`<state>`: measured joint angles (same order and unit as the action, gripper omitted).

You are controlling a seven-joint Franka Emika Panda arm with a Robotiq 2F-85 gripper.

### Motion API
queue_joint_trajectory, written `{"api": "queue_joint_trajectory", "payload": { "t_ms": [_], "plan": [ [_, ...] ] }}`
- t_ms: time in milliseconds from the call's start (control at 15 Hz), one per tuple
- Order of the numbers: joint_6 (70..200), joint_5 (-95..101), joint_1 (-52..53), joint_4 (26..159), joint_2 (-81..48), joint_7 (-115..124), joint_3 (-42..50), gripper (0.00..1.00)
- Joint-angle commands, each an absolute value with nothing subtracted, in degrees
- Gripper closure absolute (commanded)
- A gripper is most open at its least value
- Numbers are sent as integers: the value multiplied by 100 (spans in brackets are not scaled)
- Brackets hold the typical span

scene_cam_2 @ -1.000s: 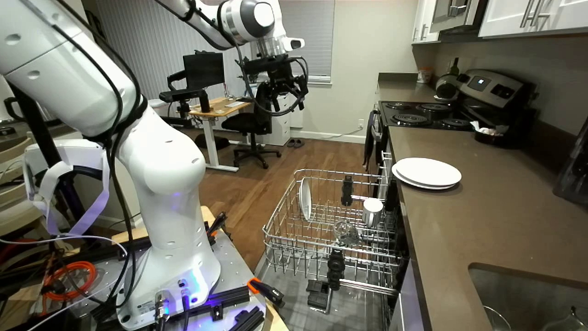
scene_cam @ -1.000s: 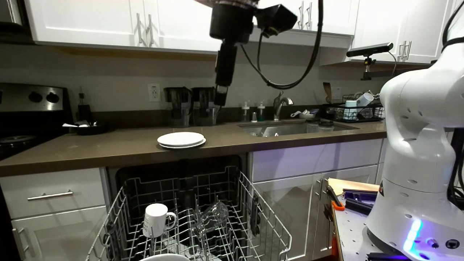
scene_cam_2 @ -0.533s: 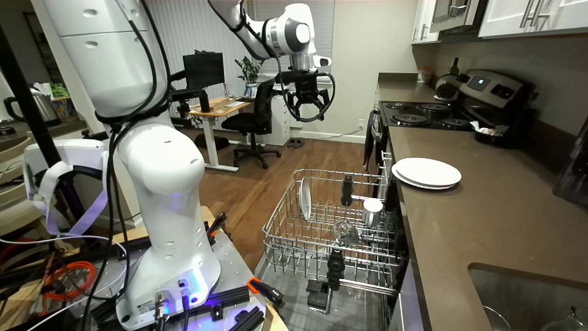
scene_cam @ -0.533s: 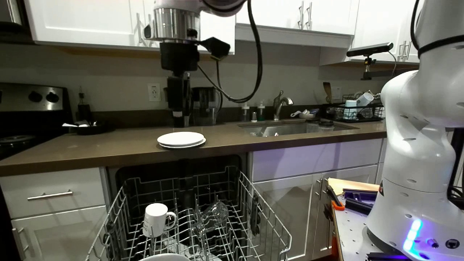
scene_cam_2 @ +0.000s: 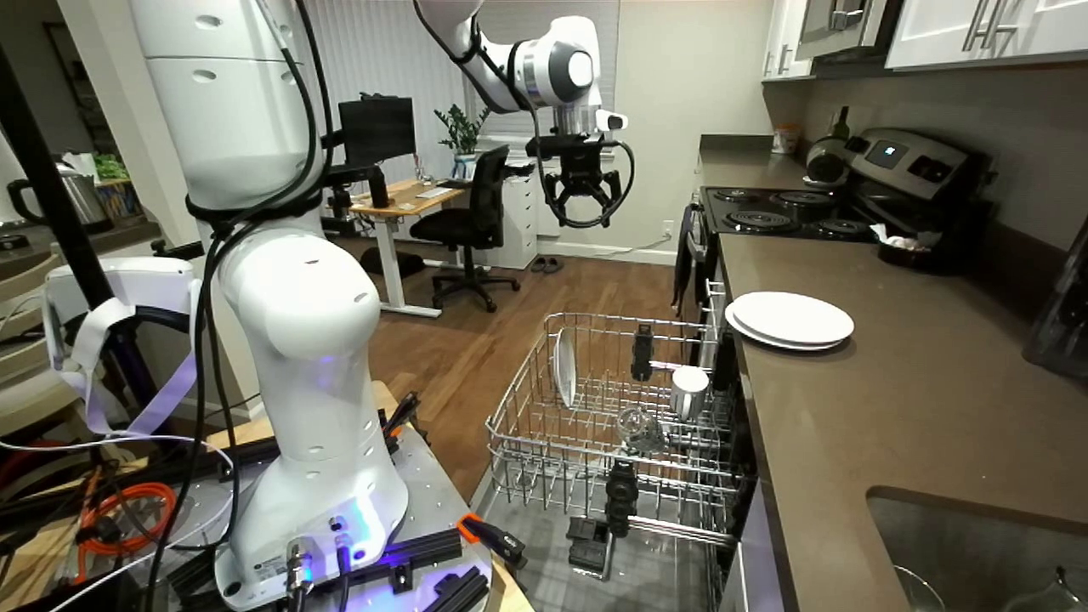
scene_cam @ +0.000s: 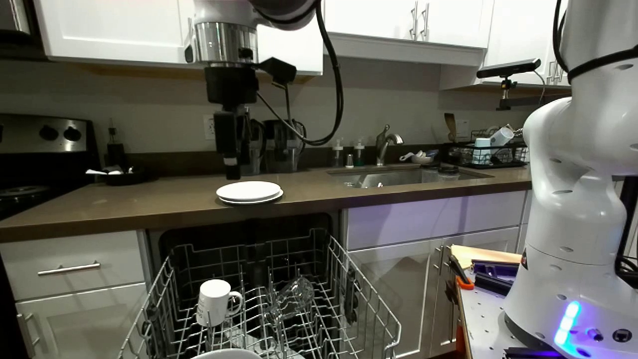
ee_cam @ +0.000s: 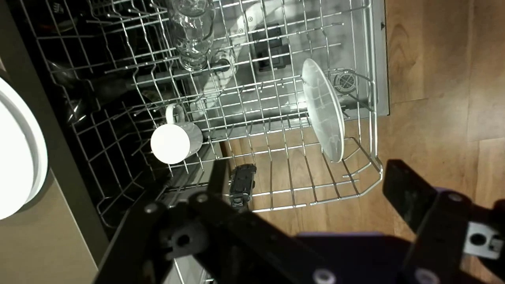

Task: Move the white mug to the right side of the dishwasher

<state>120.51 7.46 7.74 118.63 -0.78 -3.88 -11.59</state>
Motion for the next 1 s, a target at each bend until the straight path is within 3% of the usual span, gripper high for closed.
{"api": "queue_joint_trajectory", "payload": {
  "t_ms": [0,467,933],
  "plan": [
    [12258,1176,802,11424,-656,27,-1001,0],
    [12799,1096,694,10338,-1844,100,-603,0],
    [14465,355,326,10722,-2277,-247,-429,0]
  ]
}}
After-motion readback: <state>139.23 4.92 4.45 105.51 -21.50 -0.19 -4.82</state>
